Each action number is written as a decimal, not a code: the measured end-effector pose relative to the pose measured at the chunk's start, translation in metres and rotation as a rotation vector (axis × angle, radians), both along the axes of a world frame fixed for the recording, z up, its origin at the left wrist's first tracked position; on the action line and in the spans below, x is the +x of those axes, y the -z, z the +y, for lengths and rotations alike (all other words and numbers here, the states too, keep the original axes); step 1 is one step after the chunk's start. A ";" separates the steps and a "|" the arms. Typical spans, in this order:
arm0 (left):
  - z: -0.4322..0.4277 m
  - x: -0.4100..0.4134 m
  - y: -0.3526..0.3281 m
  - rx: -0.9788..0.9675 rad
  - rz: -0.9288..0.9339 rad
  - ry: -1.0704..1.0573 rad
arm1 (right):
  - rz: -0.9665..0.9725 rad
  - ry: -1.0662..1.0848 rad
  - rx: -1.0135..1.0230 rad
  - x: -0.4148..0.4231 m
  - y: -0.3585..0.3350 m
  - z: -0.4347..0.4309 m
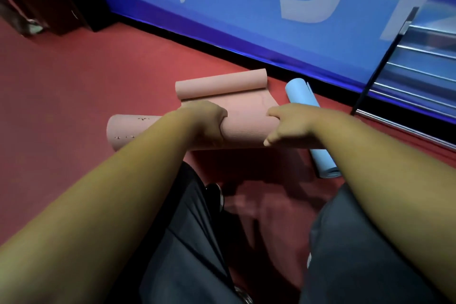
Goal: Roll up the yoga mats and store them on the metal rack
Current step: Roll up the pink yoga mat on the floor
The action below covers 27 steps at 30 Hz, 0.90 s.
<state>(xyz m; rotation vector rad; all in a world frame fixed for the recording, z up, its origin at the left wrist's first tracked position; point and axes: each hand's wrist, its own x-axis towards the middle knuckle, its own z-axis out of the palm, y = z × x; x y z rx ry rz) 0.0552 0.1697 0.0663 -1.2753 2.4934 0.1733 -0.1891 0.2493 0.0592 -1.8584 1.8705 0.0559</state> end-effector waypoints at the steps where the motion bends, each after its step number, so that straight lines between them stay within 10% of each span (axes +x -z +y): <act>1: 0.006 0.006 0.005 -0.019 0.035 -0.011 | 0.009 0.003 -0.006 0.001 0.003 0.006; 27: -0.046 0.046 0.049 -0.046 0.238 -0.031 | 0.212 -0.014 -0.159 0.002 0.040 -0.024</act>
